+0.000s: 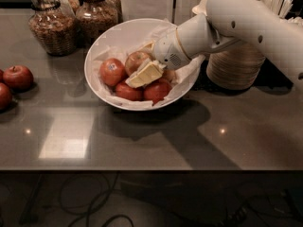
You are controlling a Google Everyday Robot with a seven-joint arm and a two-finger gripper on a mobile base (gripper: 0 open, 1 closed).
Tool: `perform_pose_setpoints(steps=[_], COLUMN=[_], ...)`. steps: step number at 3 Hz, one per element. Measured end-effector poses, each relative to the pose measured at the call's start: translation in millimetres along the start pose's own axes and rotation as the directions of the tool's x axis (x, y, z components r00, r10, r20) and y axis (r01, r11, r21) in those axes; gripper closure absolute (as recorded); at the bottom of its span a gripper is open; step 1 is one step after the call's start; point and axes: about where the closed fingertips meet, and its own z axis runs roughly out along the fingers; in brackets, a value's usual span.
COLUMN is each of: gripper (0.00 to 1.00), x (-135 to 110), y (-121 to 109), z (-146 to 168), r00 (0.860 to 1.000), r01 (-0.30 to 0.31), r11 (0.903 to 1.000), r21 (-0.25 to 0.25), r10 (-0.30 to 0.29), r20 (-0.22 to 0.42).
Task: Pick apple from white bowl
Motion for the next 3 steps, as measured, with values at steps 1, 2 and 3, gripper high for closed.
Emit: perform_pose_setpoints(steps=[1,2,3], gripper=[0.74,0.97,1.0], x=[0.0,0.0,-0.3], y=[0.0,0.0,0.0], z=[0.0,0.0,-0.2], r00=[1.0,1.0,1.0], r01=[0.0,0.0,0.001], r11=[1.0,1.0,1.0], r21=[0.0,0.0,0.0], r10=[0.0,0.0,-0.001], r20=[0.0,0.0,0.0])
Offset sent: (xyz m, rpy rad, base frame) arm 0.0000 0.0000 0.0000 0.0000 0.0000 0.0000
